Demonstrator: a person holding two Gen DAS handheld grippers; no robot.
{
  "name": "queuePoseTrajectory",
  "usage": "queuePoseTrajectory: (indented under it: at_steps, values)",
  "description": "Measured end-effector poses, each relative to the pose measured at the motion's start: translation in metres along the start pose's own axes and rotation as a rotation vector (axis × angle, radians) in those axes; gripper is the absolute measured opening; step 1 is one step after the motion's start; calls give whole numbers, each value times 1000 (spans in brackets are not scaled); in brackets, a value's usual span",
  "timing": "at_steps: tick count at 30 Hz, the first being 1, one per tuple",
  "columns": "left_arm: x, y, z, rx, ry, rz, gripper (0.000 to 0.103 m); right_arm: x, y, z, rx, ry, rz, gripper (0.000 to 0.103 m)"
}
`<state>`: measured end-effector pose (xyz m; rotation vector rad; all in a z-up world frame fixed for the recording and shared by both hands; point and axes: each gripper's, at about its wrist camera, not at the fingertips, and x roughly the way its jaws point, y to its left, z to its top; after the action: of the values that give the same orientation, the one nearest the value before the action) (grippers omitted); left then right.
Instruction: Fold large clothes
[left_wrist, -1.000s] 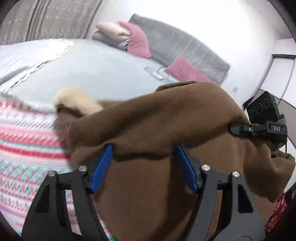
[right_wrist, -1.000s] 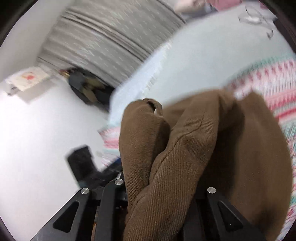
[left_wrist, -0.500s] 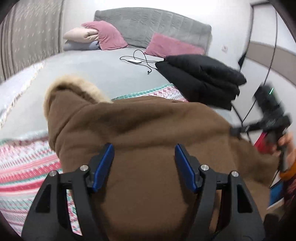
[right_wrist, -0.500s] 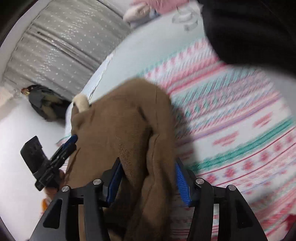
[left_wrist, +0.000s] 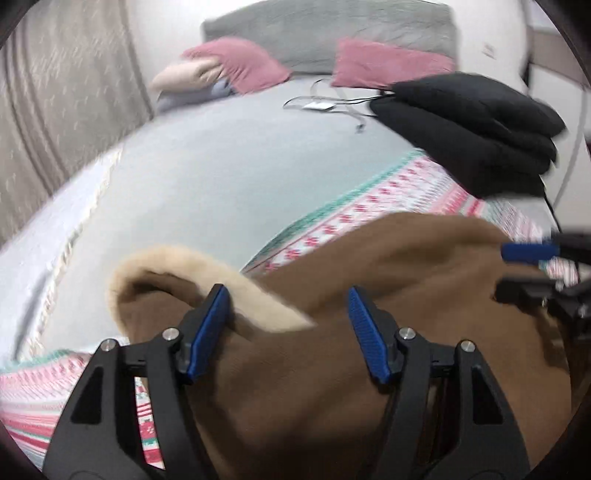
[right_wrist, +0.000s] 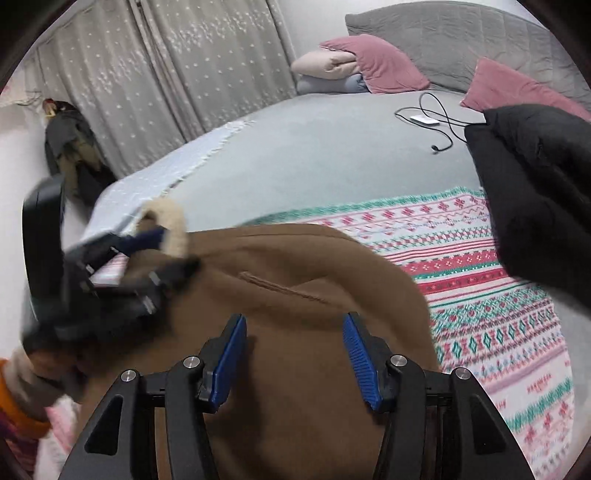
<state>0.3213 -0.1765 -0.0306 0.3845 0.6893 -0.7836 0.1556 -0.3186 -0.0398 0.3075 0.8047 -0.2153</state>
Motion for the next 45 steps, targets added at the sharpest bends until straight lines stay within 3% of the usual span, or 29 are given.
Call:
queuePoseTrajectory:
  at_steps: [3,7,10,12,14,17,20,21,23,26,28,29,30,32,33,35,36,40,43,45]
  values:
    - [0,11,4,-39,13,16,68,-6,-42,-1,103,8,10,56]
    - [-31,3,1,-27,-14,33,69,-23,-79,-4,177,63,49,56]
    - [-65,-7,-10,-47,-31,-45,70,-63,-78,-11,124,46,21,57]
    - [-90,-18,-25,-38,-57,-87,70,-87,-75,-21,108,59,81,58]
    - [-108,-28,-41,-30,-80,-117,73,-100,-73,-37,135,130,186,59]
    - [-122,-37,-65,-61,-89,-154,73,-97,-78,-64,245,270,357,59]
    - [-124,-43,-84,-102,-80,-184,73,-91,-86,-78,339,316,482,59]
    - [-125,-44,-89,-111,-77,-195,73,-86,-90,-82,370,331,507,59]
    - [-126,-49,-95,-117,-74,-188,73,-72,-98,-87,410,398,454,56]
    - [-131,-54,-99,-111,-86,-191,73,-67,-108,-88,459,409,465,55]
    - [-134,-58,-101,-98,-87,-204,73,-70,-104,-86,455,403,499,44]
    - [-136,-61,-101,-87,-89,-204,73,-74,-100,-83,457,396,542,28]
    - [-137,-63,-101,-81,-91,-205,73,-83,-96,-77,472,361,631,19]
    - [-142,-66,-100,-87,-117,-240,73,-114,-97,-62,468,226,770,15]
    - [-146,-65,-101,-103,-134,-260,73,-127,-103,-58,471,177,790,13]
    - [-146,-69,-102,-114,-103,-323,74,-138,-129,-61,521,120,766,11]
    - [-144,-73,-104,-100,-82,-335,74,-137,-145,-68,550,126,706,11]
    - [-141,-103,-118,80,-41,-240,75,-135,-173,-99,540,177,431,15]
    - [-153,-106,-120,105,-38,-243,76,-145,-177,-101,513,182,406,19]
    - [-160,-100,-116,86,-25,-261,76,-151,-167,-91,462,169,380,62]
